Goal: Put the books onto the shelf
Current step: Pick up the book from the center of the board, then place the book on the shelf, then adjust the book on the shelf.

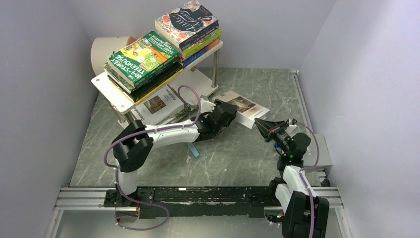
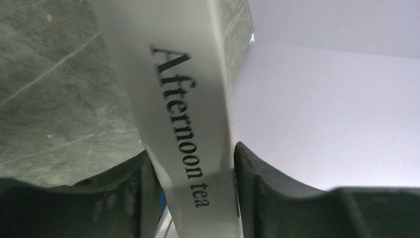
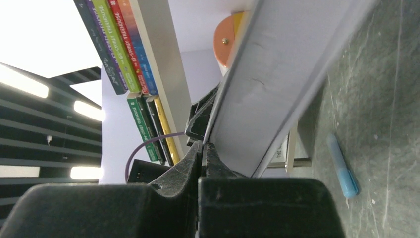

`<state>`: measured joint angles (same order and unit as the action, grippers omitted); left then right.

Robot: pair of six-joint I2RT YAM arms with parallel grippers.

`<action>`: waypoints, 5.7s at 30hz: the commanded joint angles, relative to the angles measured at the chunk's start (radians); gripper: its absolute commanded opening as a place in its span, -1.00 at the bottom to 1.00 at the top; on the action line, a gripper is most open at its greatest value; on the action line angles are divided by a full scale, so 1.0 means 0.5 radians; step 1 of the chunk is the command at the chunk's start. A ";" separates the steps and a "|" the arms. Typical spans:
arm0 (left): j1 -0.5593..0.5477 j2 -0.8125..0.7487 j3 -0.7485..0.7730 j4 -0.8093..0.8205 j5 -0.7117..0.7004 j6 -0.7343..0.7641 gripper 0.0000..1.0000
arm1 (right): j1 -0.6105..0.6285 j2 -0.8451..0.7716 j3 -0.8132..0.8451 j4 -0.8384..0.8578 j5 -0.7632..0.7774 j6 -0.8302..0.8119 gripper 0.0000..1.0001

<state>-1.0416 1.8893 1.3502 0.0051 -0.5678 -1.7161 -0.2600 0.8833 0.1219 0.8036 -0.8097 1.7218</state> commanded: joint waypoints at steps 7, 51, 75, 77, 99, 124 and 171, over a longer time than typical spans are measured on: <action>-0.021 -0.055 -0.104 0.298 -0.227 0.060 -0.48 | 0.031 0.001 0.065 -0.205 -0.081 -0.221 -0.91; 0.061 -0.158 -0.173 0.641 0.117 0.237 -0.42 | 0.087 0.067 0.582 -1.317 0.300 -0.447 0.71; 0.132 -0.309 -0.042 0.000 0.445 0.926 0.65 | 0.034 0.276 0.856 -0.647 0.452 -0.990 -0.54; 0.121 -0.329 0.013 -0.163 0.398 1.088 0.66 | 0.029 0.311 0.899 -0.679 0.430 -1.071 -0.56; 0.062 -0.862 0.868 -0.842 0.736 2.785 0.61 | 0.376 0.658 1.091 -0.428 -0.132 -0.970 -0.68; 0.062 -1.316 1.271 -1.324 -0.059 2.979 0.71 | 1.524 1.978 2.266 -0.474 -0.066 -0.925 -0.65; 0.063 -1.450 0.955 -1.379 -0.045 2.910 0.74 | 1.827 1.453 2.139 -1.346 1.226 -1.918 0.82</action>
<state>-1.0050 1.1744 1.8347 -0.6628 -0.5789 -0.2516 0.6209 1.7126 1.2587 0.1059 -0.3206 0.7891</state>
